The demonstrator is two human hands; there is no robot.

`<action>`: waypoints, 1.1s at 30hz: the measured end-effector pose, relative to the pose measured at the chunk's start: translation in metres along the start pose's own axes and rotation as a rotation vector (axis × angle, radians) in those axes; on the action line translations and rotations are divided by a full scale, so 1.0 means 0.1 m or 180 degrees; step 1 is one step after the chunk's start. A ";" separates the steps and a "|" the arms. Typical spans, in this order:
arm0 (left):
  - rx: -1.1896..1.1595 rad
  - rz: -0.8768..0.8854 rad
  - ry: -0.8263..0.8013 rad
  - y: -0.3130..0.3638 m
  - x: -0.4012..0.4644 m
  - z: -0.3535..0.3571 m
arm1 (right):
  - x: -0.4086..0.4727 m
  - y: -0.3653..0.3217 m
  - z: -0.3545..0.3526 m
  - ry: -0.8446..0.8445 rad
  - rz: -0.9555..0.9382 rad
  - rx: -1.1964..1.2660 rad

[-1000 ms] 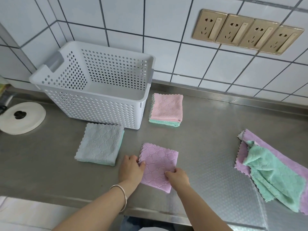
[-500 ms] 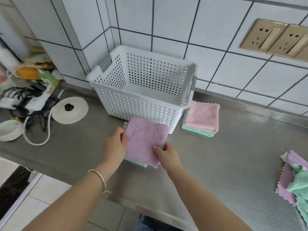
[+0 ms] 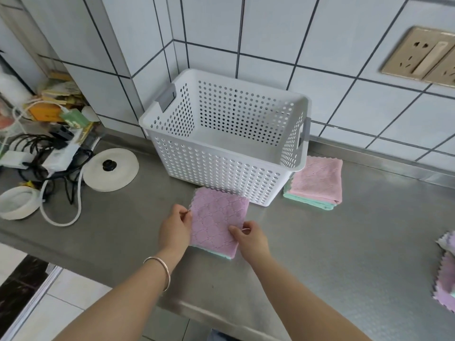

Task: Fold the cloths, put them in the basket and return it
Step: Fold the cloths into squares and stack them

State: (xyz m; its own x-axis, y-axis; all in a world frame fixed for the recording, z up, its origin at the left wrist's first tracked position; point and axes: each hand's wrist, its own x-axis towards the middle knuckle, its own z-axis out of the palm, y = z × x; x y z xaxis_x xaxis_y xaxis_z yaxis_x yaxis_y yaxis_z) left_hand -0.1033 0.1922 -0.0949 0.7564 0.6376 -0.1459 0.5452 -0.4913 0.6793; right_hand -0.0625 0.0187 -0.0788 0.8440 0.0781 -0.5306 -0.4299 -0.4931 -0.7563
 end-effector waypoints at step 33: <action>0.1710 0.2937 -0.0411 1.32 -0.77 0.78 | -0.25 0.91 -1.54 0.1333 -0.1474 -0.1899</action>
State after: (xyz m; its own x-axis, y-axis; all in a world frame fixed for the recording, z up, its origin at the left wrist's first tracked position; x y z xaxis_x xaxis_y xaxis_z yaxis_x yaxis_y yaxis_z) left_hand -0.0615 0.0318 -0.0501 0.9724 -0.1650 0.1651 -0.1922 -0.9673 0.1654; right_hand -0.0728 -0.1611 -0.0754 0.9918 0.1158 0.0548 0.1279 -0.8723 -0.4719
